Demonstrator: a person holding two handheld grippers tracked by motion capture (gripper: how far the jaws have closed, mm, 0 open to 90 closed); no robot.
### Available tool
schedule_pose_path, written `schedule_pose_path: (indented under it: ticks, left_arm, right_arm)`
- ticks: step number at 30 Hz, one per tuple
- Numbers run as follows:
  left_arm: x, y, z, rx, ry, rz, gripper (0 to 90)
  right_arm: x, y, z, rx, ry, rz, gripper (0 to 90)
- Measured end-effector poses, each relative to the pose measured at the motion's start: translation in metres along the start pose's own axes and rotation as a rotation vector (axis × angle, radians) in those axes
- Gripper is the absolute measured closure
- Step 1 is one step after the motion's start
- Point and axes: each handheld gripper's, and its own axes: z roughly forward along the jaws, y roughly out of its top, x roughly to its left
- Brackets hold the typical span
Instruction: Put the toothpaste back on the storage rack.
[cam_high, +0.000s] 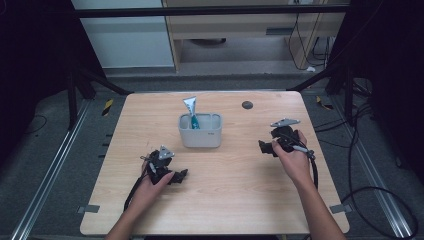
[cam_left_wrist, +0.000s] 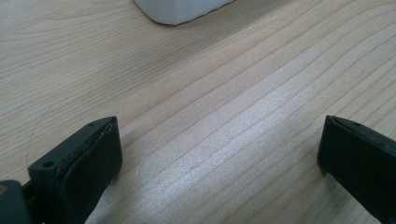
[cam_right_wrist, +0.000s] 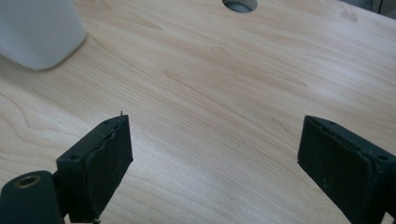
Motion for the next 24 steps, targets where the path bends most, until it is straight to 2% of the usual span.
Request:
schedule_pose_path:
  ticks: [10, 16, 24]
  left_arm:
    - [0.000, 0.000, 0.000, 0.000, 0.000, -0.001, 0.0]
    - [0.000, 0.000, 0.000, 0.000, 0.000, -0.002, 0.0]
    - [0.000, 0.000, 0.000, 0.000, 0.000, -0.002, 0.0]
  right_arm:
    - [0.000, -0.019, 0.009, 0.034, 0.009, -0.003, 10.3]
    - [-0.001, -0.034, 0.017, 0.050, 0.021, 0.025, 10.4]
    - [-0.004, -0.044, 0.021, 0.039, 0.029, 0.063, 10.4]
